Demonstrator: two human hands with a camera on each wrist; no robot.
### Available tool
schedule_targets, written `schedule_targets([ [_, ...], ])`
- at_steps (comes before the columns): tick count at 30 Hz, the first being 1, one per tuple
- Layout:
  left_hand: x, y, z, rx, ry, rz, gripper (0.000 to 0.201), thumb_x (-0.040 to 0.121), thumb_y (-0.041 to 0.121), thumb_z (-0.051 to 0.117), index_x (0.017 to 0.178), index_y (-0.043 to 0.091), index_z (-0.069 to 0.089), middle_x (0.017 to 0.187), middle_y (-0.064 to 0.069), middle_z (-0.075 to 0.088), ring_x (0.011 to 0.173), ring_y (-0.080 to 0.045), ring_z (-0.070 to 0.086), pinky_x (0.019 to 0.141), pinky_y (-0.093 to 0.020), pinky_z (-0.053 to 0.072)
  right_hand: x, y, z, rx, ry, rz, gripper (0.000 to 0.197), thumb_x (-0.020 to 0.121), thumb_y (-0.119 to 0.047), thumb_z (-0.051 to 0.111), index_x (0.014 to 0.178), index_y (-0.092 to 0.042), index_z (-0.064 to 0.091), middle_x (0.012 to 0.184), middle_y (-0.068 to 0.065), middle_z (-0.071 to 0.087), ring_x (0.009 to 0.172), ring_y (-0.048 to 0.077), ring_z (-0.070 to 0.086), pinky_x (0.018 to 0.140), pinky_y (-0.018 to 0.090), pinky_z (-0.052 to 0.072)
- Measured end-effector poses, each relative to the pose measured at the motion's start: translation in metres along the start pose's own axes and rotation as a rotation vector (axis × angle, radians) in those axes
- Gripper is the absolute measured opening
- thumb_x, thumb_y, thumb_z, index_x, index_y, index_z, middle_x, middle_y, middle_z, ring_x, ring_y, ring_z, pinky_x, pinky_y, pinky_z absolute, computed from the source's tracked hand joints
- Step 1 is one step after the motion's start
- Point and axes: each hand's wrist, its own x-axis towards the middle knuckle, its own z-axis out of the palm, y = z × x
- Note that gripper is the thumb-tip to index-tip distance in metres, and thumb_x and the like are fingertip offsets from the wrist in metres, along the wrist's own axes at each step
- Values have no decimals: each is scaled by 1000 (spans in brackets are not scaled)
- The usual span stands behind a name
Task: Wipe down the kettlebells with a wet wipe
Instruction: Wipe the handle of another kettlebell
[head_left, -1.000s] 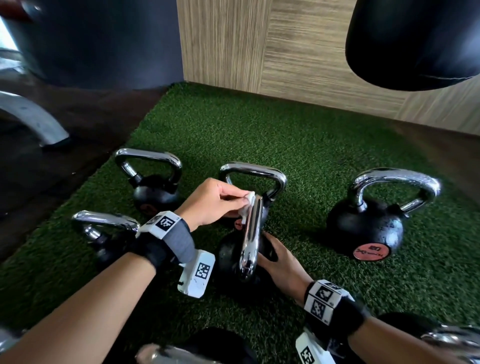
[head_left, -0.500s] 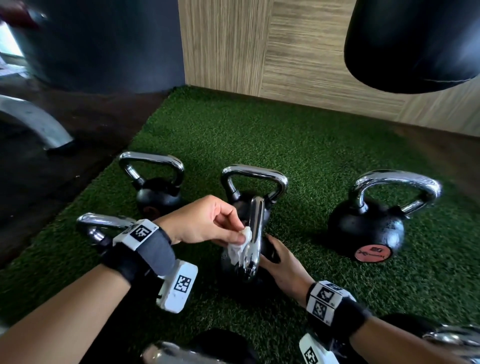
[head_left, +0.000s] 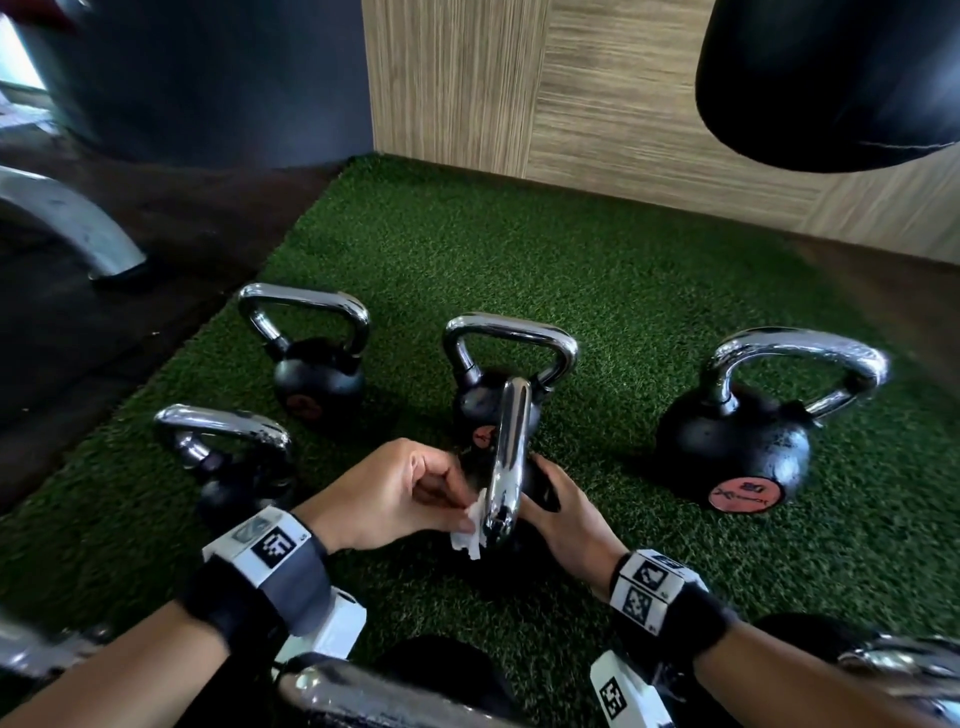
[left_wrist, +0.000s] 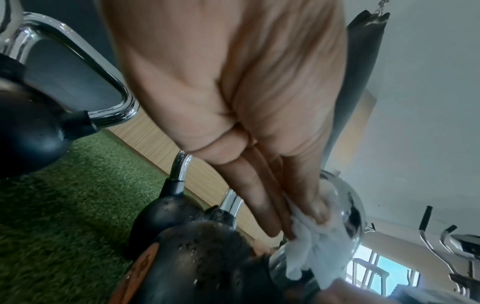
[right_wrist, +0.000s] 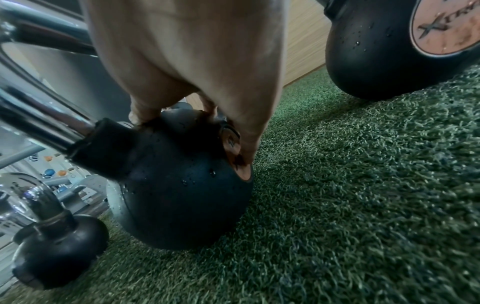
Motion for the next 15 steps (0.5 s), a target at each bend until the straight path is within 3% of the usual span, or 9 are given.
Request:
schedule_targets([
  [5, -2, -13, 7, 41, 52, -68, 17, 74, 21, 89, 78, 31, 77, 90, 0, 80, 85, -12, 76, 79, -20, 57, -3, -9, -1, 37, -7, 15, 75, 82, -54, 75, 145, -25, 47, 134, -5, 62, 123, 13, 59, 110, 41, 45],
  [9, -2, -9, 5, -16, 77, -76, 13, 74, 22, 87, 80, 30, 79, 89, 1, 80, 84, -11, 75, 80, -21, 58, -9, -38, -19, 110, 62, 82, 48, 80, -37, 82, 124, -25, 66, 110, -2, 72, 102, 18, 68, 96, 39, 55],
  [12, 0, 7, -7, -190, 110, -49, 12, 74, 11, 82, 79, 21, 79, 78, -3, 77, 70, -7, 71, 65, -18, 57, -19, -73, -42, 69, 250, -89, 18, 83, -21, 78, 99, -30, 74, 90, -9, 74, 86, 11, 68, 76, 28, 54],
  [15, 6, 31, -27, -290, 185, -23, 14, 73, 6, 78, 77, 19, 74, 72, 0, 74, 64, -5, 69, 59, -18, 57, -36, -111, -60, 9, 229, -359, 20, 81, -20, 81, 94, -34, 78, 87, -15, 74, 81, 0, 68, 78, 15, 51],
])
